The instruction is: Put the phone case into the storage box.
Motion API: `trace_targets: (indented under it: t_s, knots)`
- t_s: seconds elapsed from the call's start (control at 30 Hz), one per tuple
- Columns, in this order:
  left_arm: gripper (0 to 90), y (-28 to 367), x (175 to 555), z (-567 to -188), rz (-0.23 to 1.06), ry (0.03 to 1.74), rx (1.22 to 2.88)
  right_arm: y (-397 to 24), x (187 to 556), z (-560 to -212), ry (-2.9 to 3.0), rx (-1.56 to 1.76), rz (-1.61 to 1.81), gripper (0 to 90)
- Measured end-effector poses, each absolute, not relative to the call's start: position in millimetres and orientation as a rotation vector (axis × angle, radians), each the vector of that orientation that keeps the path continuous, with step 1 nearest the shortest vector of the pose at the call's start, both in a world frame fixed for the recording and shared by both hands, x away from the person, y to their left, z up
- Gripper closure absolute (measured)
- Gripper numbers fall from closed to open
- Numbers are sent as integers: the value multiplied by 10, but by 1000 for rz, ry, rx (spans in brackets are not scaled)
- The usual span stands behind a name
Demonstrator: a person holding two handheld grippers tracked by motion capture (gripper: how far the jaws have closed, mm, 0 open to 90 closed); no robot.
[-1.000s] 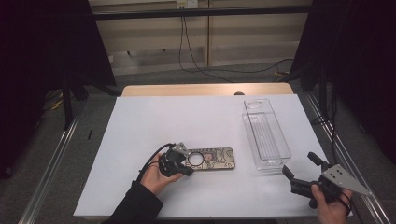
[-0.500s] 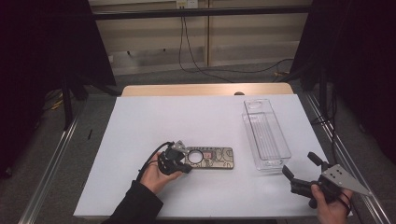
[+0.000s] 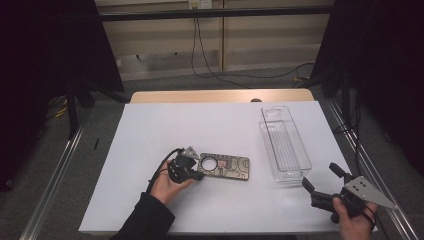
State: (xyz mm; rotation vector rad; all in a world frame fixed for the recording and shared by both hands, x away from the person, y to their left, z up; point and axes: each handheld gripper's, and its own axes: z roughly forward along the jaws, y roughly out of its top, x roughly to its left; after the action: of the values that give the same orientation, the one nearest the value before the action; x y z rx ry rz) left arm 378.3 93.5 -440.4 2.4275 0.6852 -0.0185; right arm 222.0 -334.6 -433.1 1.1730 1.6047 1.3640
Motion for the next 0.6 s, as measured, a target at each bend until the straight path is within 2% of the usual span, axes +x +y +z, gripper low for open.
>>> trace_targets:
  t_s: [0.6]
  knots:
    - [900,958,3915,-4423,19,721,2405,-3348,2220,-4332,1604,1174,1362,0]
